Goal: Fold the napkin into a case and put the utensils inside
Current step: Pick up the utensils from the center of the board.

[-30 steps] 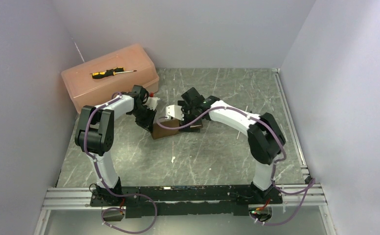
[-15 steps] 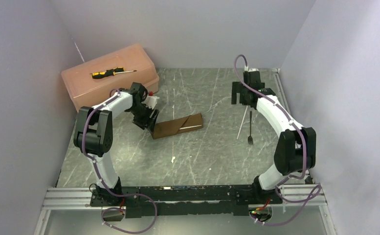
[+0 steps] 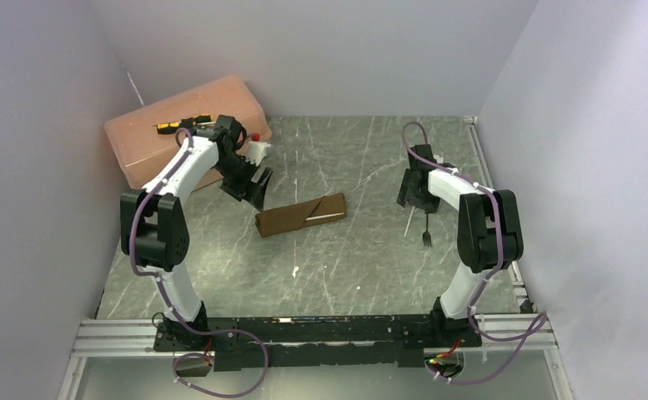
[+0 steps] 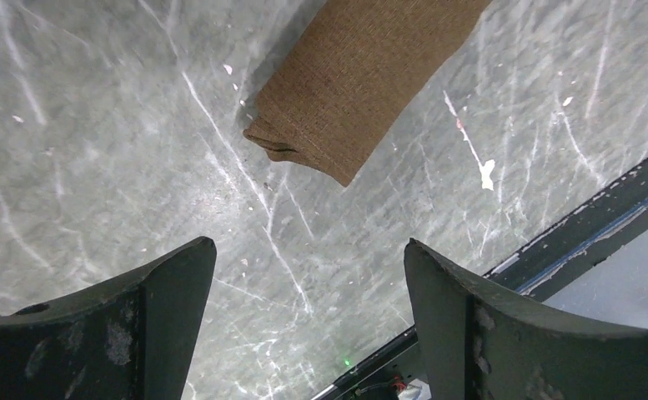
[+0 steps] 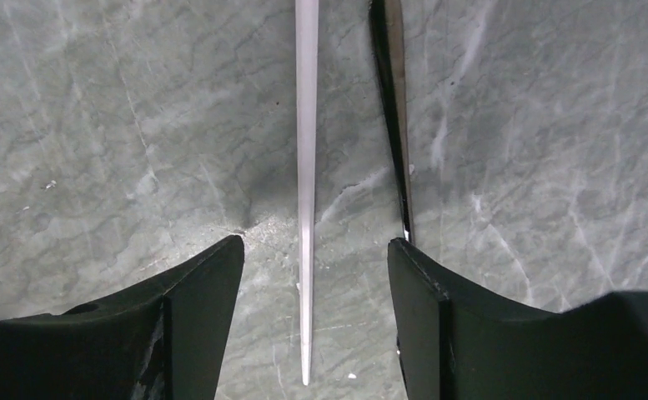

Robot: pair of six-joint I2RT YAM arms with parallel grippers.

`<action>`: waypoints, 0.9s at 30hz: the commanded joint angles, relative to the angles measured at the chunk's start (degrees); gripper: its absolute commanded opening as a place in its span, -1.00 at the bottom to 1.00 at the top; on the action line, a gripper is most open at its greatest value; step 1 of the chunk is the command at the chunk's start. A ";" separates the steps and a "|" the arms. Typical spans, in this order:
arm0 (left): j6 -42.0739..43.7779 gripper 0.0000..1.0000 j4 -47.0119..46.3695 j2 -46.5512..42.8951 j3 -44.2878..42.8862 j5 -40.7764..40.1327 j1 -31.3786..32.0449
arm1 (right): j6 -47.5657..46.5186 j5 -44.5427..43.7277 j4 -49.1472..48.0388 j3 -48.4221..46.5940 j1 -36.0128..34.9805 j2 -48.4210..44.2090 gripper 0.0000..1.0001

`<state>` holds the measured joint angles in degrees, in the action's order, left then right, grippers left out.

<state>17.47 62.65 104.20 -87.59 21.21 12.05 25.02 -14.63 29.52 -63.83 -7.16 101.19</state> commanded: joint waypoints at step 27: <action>17.43 0.76 -1.96 -2.78 -14.53 13.38 -0.45 | -13.09 15.86 -4.99 -10.68 -12.76 -7.03 -1.00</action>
<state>23.53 67.07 108.79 -105.25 30.04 11.73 18.63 -7.84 24.21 -67.33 -14.15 97.71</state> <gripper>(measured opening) 0.873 0.021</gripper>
